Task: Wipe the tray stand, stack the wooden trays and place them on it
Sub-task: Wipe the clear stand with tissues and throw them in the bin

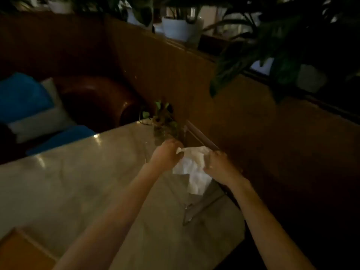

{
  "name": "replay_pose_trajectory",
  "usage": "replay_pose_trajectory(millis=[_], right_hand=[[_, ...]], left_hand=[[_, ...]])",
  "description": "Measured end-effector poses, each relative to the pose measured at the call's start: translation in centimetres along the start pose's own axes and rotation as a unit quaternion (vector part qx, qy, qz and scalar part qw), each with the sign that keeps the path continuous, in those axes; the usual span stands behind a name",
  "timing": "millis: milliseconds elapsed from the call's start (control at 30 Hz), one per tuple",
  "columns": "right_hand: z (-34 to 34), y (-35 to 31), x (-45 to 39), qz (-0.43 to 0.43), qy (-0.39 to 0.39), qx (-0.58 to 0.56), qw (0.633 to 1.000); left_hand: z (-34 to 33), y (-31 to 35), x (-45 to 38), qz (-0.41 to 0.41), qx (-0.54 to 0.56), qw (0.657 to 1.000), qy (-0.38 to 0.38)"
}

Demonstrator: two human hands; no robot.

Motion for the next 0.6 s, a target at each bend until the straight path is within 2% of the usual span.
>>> replay_pose_trajectory(millis=[100, 200, 267, 467, 600], right_hand=[[-2.0, 0.8, 1.1, -0.002, -0.028, -0.061, 0.998], [-3.2, 1.6, 1.6, -0.005, -0.013, -0.110, 0.994], [-3.0, 1.7, 1.4, 0.010, 0.017, -0.096, 0.995], [-2.3, 1.8, 0.7, 0.003, 0.099, -0.128, 0.987], [-1.0, 0.9, 0.0, -0.004, 0.110, -0.147, 0.983]], left_hand=[[-4.0, 0.2, 0.2, -0.010, -0.016, 0.999, -0.034], [-6.7, -0.3, 1.0, -0.034, -0.035, 0.997, -0.062], [-6.7, -0.9, 1.0, -0.028, -0.047, 0.998, -0.035], [-5.5, -2.3, 1.6, 0.065, -0.114, 0.991, -0.002], [-3.5, -2.8, 2.4, 0.083, -0.037, 0.995, 0.046]])
Point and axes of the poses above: each hand's wrist, its own x-axis away from the middle knuckle, its own z-axis out of the back of the hand, y = z × x, the point moved 6 cm from there along -x, towards the middle knuckle, and after that the axes turned 5 degrees about -x, right-handed, at the moved point
